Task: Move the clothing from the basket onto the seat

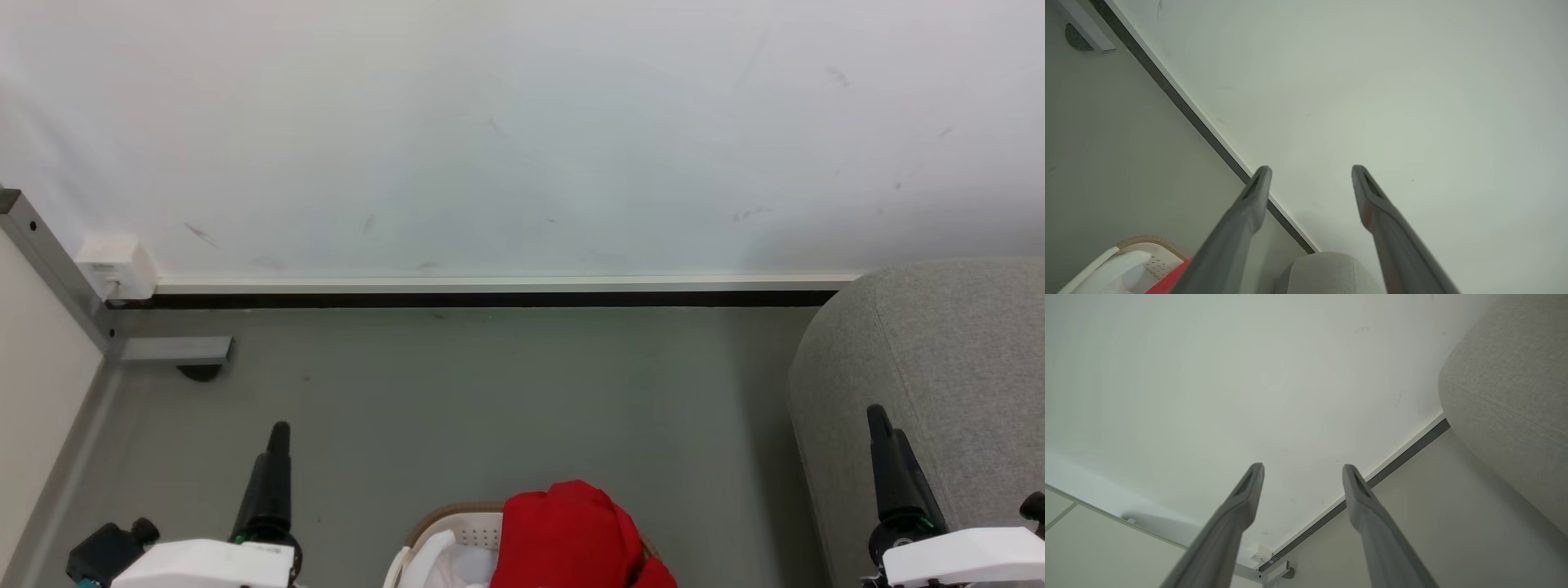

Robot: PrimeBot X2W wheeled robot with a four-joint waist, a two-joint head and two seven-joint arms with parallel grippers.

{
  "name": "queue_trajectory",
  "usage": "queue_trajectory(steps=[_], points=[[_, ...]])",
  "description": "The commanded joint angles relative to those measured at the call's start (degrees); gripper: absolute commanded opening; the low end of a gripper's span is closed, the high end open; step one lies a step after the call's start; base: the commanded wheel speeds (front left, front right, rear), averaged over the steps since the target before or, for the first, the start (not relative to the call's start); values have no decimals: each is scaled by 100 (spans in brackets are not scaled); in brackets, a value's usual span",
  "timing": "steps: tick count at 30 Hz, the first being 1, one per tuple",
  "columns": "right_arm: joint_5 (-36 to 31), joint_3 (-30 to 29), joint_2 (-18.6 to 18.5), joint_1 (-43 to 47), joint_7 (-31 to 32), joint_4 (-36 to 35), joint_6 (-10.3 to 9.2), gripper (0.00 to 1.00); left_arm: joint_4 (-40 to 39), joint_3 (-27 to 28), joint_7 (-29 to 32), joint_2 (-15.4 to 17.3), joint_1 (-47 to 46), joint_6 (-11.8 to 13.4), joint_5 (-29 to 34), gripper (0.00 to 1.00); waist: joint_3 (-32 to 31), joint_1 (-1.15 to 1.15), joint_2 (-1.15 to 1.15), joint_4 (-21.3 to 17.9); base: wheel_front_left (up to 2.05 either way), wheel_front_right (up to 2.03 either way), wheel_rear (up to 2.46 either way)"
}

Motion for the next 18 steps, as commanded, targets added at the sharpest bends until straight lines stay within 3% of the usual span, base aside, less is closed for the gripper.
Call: queue_trajectory(steps=[1, 18], points=[[-307, 75, -67, -182, -70, -115, -3, 100, -113, -36, -76, 49, -54, 39, 304, 100, 0, 0, 0, 0, 0, 0, 0], [-2109, 335, -109, -214, -398, -15, -5, 100, -107, -259, -406, 62, 44, 354, 2090, 100, -30, 0, 0, -42, 0, 0, 0]])
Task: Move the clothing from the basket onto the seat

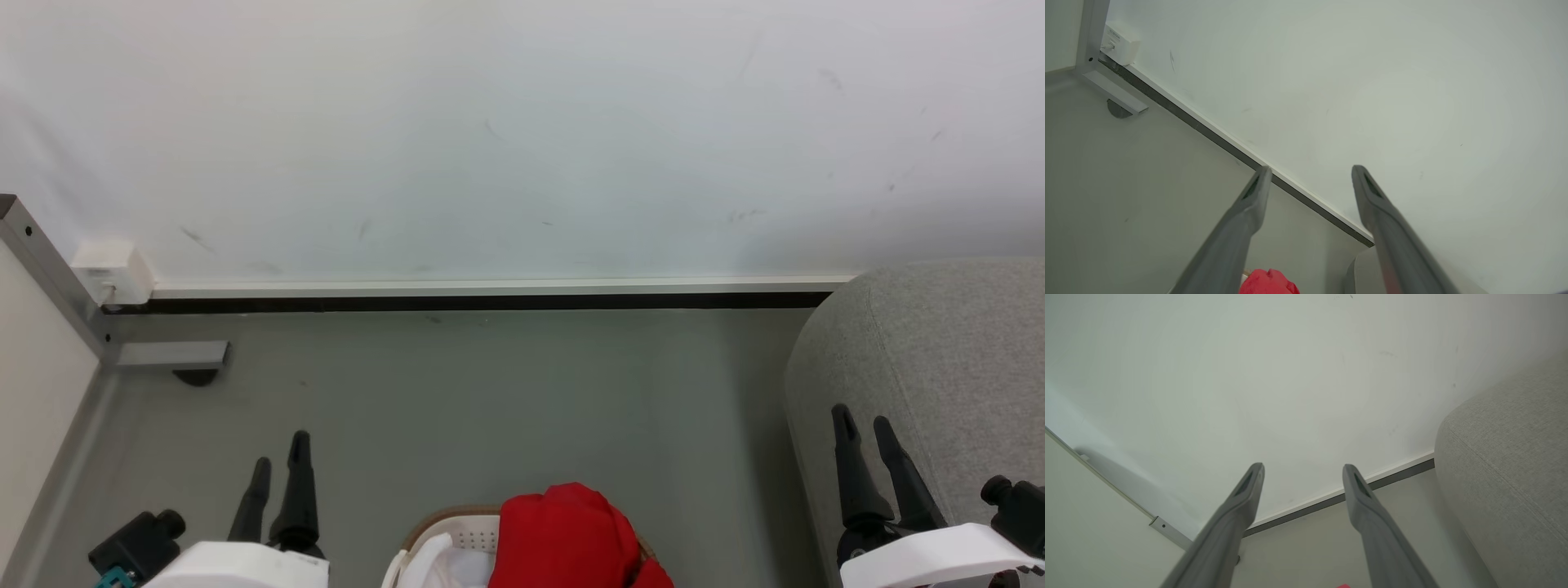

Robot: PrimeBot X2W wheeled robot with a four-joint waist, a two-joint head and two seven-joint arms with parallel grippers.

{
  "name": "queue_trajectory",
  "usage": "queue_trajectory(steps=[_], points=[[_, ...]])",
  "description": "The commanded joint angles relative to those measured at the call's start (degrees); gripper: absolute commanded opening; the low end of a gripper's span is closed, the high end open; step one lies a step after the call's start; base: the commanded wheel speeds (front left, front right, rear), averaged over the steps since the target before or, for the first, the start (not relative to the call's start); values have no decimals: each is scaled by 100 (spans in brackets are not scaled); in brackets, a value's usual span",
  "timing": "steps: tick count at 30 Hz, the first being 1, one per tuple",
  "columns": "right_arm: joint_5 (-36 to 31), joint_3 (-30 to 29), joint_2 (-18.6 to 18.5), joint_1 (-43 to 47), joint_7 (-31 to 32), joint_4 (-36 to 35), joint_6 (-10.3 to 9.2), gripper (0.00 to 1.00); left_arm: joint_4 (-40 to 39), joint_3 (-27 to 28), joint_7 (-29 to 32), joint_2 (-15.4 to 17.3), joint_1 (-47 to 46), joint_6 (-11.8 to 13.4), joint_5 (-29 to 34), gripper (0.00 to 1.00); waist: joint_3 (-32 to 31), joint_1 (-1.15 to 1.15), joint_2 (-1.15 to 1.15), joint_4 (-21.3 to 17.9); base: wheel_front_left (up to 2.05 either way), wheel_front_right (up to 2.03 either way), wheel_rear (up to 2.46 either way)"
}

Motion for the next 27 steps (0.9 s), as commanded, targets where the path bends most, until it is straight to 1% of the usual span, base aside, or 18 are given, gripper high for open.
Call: queue_trajectory(steps=[1, 12, 27], points=[[-249, 37, -46, -134, -64, -46, -5, 100, -81, -23, -76, 51, 1, 28, 271, 100, -5, 0, 0, -6, 0, 0, 0], [-936, 140, -32, -136, -252, 45, -6, 100, -50, -105, -256, 58, 50, 84, 990, 100, -29, 0, 0, -36, 0, 0, 0], [-1686, 216, 7, -181, -464, 150, -7, 100, -22, -179, -471, 66, 98, 181, 1747, 100, -36, 0, 0, -68, 0, 0, 0]])
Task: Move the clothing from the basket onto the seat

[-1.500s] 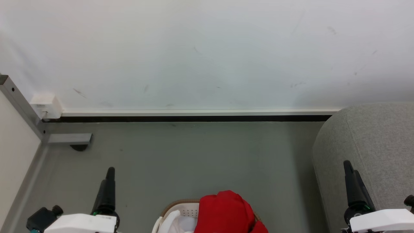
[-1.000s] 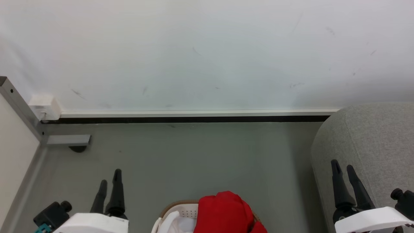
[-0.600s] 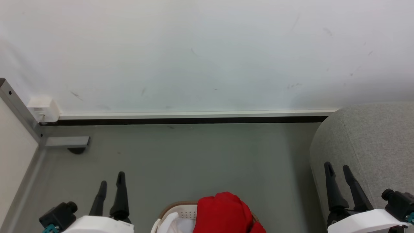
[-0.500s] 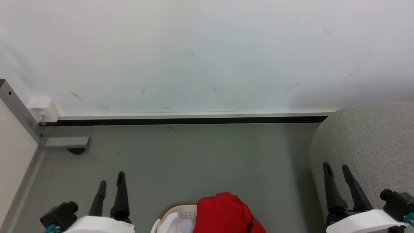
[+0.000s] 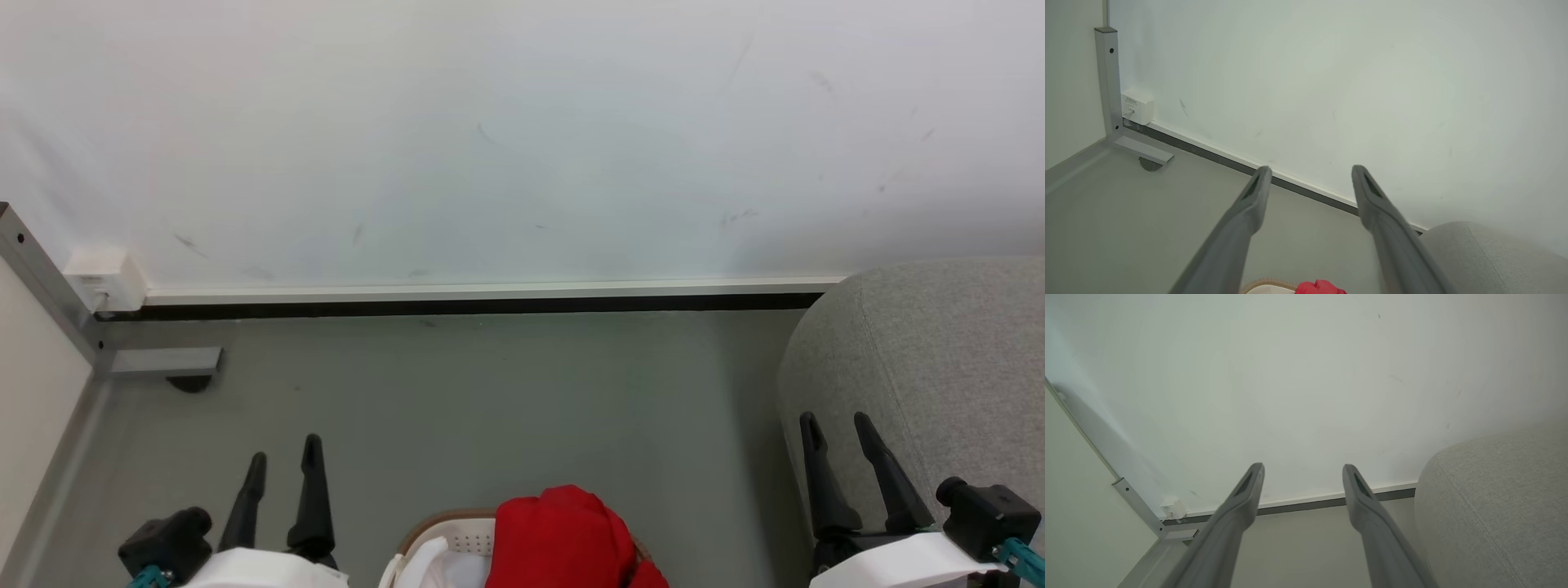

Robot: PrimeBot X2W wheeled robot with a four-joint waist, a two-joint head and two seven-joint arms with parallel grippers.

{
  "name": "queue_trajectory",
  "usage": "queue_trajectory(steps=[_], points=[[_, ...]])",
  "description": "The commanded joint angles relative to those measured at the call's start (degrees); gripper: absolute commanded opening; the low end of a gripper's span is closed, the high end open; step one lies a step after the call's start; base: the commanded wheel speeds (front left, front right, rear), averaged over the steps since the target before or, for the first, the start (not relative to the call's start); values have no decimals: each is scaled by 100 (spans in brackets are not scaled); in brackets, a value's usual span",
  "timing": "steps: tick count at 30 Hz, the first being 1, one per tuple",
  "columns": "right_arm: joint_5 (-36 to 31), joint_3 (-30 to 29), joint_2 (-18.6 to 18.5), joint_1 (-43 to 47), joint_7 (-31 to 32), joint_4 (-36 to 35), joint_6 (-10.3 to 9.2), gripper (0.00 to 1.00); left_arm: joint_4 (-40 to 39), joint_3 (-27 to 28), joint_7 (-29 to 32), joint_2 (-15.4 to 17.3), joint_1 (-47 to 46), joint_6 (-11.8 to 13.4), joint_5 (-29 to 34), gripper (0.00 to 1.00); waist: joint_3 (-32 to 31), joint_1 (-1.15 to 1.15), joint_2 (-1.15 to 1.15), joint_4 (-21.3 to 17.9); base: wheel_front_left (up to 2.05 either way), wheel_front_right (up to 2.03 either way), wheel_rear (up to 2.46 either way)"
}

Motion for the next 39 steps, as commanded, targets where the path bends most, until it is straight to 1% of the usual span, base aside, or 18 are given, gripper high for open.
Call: queue_trajectory(steps=[1, 14, 24, 39], points=[[-126, 11, -27, -142, -53, -28, -7, 100, -35, -14, -78, 51, 20, 34, 149, 100, 1, 0, 0, -3, 0, 0, 0], [-743, 103, 15, -161, -227, 13, -9, 100, -111, -48, -239, 57, 40, 94, 797, 100, 14, 0, 0, -21, 0, 0, 0], [-1094, 202, 37, -199, -345, 122, -10, 100, -101, -71, -368, 62, 68, 127, 1223, 100, 23, 0, 0, -57, 0, 0, 0], [-1532, 326, 34, -214, -503, 96, -11, 100, -105, -139, -517, 68, 103, 226, 1860, 100, -20, 0, 0, -95, 0, 0, 0]])
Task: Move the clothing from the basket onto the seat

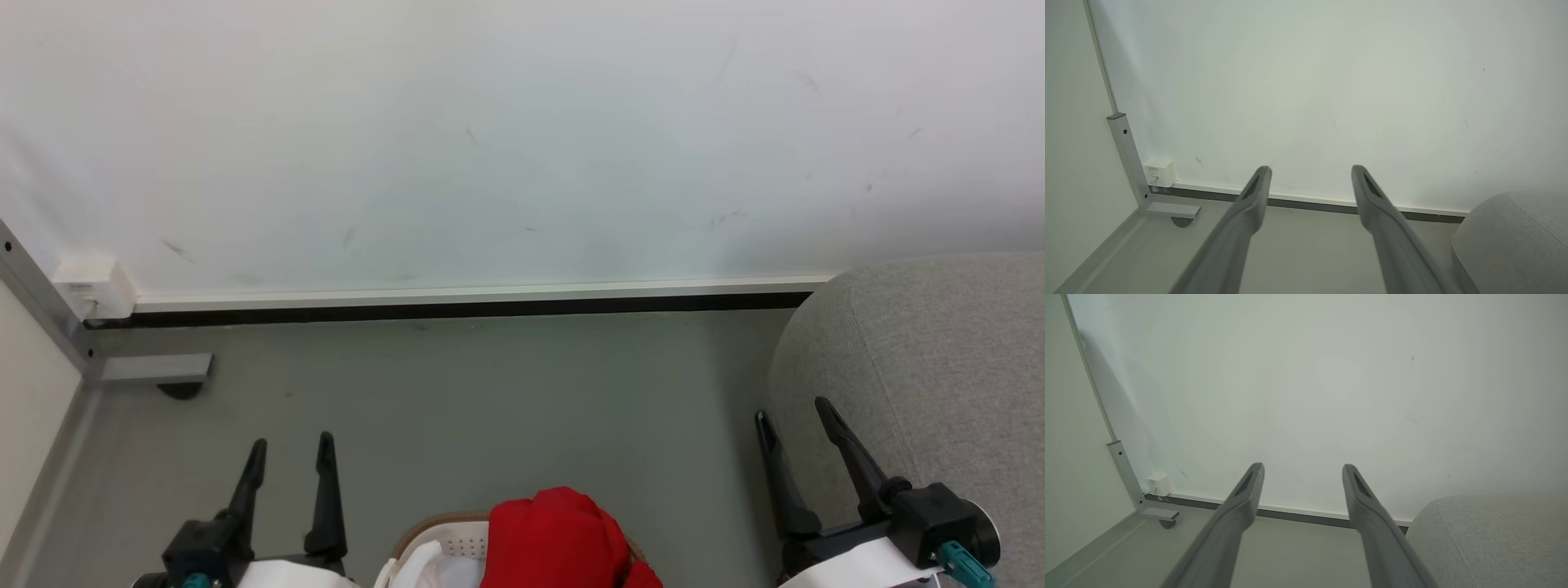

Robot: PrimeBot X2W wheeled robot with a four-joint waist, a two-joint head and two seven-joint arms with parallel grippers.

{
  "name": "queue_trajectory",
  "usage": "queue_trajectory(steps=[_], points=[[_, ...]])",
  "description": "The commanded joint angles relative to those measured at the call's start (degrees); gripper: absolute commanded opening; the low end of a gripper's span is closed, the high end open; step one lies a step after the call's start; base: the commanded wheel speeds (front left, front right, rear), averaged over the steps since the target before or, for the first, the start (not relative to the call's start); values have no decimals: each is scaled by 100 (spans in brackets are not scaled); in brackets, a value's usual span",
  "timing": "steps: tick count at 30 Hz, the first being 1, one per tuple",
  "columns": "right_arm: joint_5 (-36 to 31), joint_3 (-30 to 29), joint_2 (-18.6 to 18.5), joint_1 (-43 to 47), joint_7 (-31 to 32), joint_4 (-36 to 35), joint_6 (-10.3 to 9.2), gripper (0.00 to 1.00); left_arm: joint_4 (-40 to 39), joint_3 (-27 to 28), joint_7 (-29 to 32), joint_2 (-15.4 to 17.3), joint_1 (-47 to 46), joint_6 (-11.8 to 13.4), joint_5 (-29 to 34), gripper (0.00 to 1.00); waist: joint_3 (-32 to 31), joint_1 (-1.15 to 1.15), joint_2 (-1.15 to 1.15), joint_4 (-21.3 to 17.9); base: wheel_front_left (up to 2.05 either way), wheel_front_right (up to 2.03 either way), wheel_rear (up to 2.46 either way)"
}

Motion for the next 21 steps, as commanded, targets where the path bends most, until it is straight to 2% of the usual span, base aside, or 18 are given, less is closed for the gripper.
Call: queue_trajectory(steps=[1, 9, 21], points=[[-108, 9, -5, -37, -40, -29, -11, 100, -25, -6, -41, 50, 48, 33, 166, 100, -6, 0, 0, -6, 0, 0, 0], [-292, 43, 5, -62, -109, -33, -12, 100, -74, -21, -107, 51, 56, 27, 412, 100, -14, 0, 0, -36, 0, 0, 0], [-195, 37, 10, -56, -101, -56, -12, 100, -80, -25, -103, 51, 65, 30, 295, 100, -2, 0, 0, -81, 0, 0, 0]])
